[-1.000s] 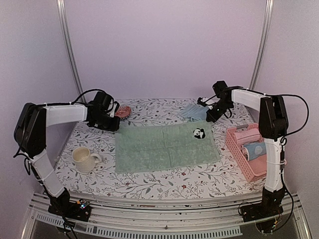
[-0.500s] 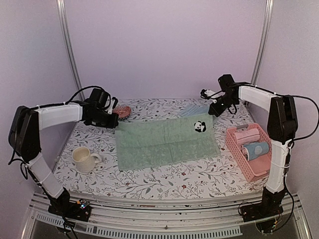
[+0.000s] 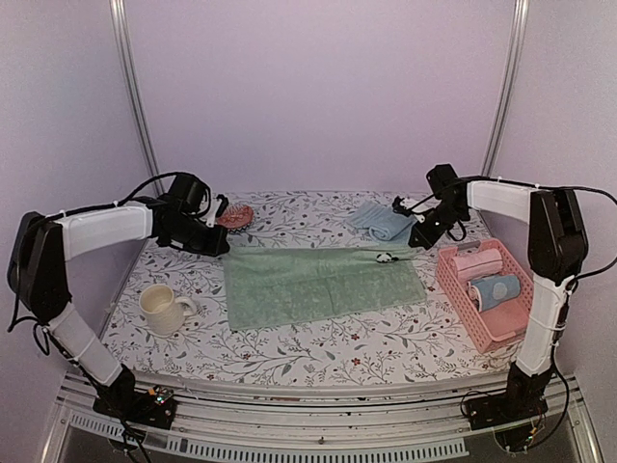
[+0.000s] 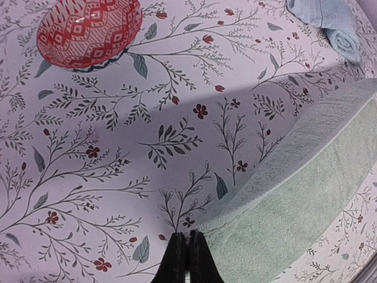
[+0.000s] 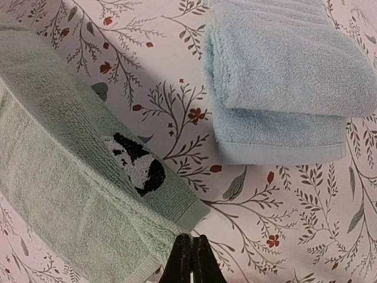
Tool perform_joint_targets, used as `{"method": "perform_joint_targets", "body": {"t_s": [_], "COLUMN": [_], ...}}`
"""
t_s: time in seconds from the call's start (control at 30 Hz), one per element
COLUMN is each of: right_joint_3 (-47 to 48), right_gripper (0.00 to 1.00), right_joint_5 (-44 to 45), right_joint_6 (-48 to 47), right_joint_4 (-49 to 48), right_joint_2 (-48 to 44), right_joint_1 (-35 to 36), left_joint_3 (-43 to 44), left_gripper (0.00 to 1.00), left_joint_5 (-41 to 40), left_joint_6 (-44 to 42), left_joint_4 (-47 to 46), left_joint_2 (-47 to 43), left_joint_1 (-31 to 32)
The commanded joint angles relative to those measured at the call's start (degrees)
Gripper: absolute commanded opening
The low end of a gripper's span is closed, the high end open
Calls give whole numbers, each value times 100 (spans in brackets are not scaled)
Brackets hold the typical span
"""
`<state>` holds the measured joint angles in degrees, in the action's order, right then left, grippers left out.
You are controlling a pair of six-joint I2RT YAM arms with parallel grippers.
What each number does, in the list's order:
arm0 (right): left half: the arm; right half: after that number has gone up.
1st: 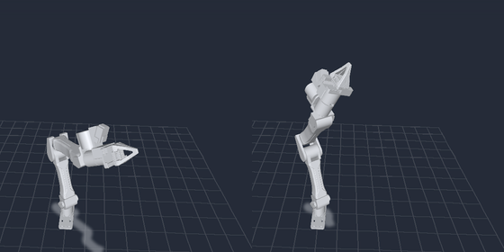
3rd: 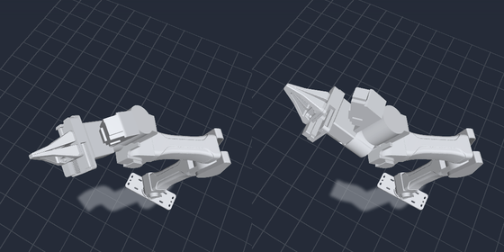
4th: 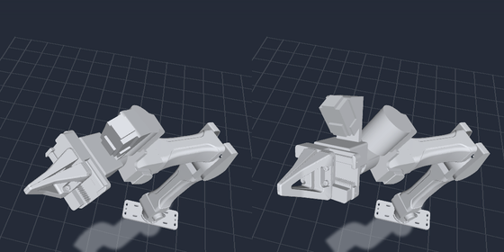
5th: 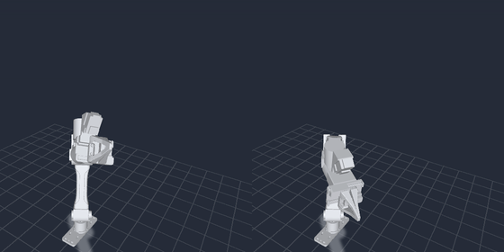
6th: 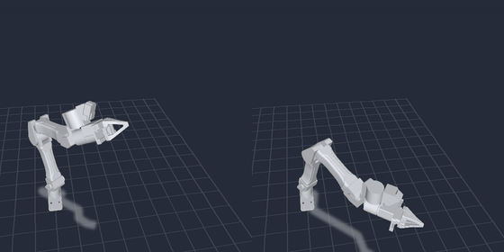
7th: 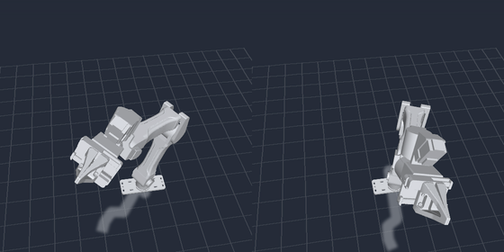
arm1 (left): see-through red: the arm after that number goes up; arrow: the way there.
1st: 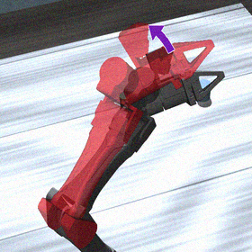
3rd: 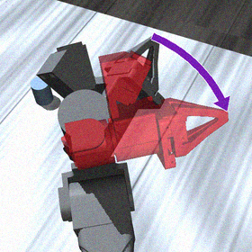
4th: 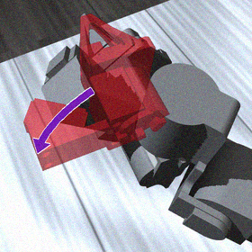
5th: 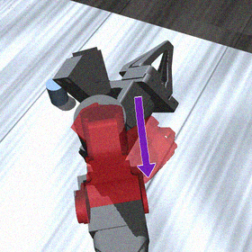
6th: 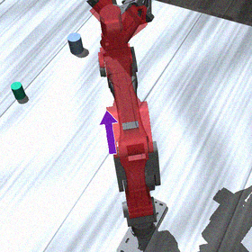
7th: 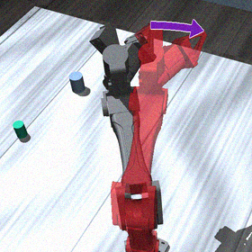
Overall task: Roll the towels
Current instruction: Fold the towel at the center of the board.
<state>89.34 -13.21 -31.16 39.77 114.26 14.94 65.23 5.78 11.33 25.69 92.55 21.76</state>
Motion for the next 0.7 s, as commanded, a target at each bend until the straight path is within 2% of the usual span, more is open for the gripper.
{"method": "perform_joint_targets", "body": {"t_s": [0.0,0.3,0.67], "right_joint_3": [-502,-1258,-1637], "right_gripper": [2,3,2], "right_joint_5": [3,-109,-46], "right_joint_6": [-253,-251,-305], "right_joint_4": [-57,-8,64], "right_joint_2": [-567,-1083,-1282], "right_joint_1": [-68,-88,-88], "left_joint_3": [-218,-560,-587], "left_gripper": [0,0,0], "left_joint_5": [194,309,150], "left_joint_6": [-8,166,151], "left_joint_4": [577,1368,1699], "left_joint_2": [-331,-415,-89], "left_joint_1": [62,219,430]}}
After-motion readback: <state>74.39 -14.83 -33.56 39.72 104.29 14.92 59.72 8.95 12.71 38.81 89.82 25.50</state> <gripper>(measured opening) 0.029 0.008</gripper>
